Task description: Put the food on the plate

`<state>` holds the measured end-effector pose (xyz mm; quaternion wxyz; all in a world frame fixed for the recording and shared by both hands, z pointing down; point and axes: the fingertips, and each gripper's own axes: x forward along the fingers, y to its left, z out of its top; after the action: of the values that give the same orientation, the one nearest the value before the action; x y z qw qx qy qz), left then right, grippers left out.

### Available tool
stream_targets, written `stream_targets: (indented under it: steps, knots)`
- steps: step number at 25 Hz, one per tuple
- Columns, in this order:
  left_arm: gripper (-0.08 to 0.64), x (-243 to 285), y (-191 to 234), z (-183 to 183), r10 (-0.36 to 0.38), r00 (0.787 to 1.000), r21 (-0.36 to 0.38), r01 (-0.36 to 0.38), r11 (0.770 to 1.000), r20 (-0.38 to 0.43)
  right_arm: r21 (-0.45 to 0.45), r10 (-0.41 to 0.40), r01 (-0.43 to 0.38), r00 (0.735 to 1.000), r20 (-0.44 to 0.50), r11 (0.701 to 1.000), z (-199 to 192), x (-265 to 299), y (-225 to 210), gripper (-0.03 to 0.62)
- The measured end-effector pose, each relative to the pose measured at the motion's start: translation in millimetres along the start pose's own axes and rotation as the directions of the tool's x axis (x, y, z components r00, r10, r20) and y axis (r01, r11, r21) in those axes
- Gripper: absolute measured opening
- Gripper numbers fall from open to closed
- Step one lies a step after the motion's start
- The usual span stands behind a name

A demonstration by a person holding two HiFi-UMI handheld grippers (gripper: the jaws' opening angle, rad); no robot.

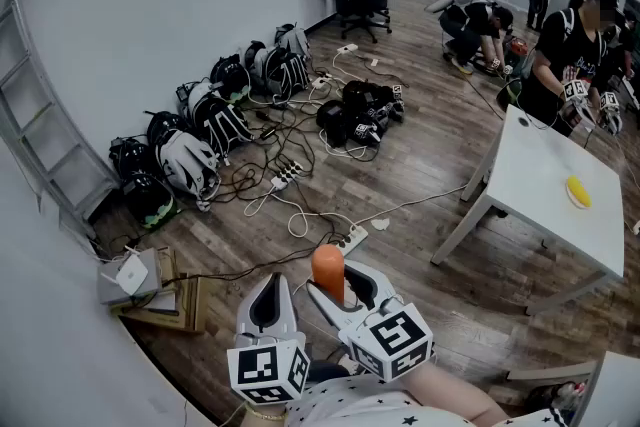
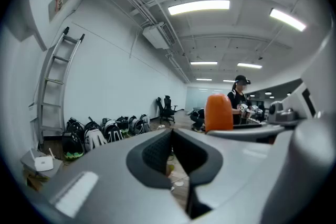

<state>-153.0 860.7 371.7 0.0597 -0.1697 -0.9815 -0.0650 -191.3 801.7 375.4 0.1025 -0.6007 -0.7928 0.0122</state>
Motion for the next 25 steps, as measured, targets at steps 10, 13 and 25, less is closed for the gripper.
stream_targets:
  steps: [10, 13, 25]
  knots:
    - [0.008, 45, -94, -20, -0.272, 0.960, -0.023, 0.271, 0.962, -0.068, 0.043, -0.240, 0.239, 0.971, 0.008, 0.970, -4, -58, -72, 0.218]
    - [0.008, 56, -127, -25, -0.366, 0.926, -0.020, 0.366, 0.930, -0.091, 0.059, -0.339, 0.337, 0.940, 0.028, 0.940, -4, -84, -93, 0.218]
    - [0.008, 72, -297, -46, -0.736, 0.651, -0.006, 0.749, 0.663, -0.186, 0.137, -0.754, 0.744, 0.656, 0.035, 0.654, -8, -229, -172, 0.218]
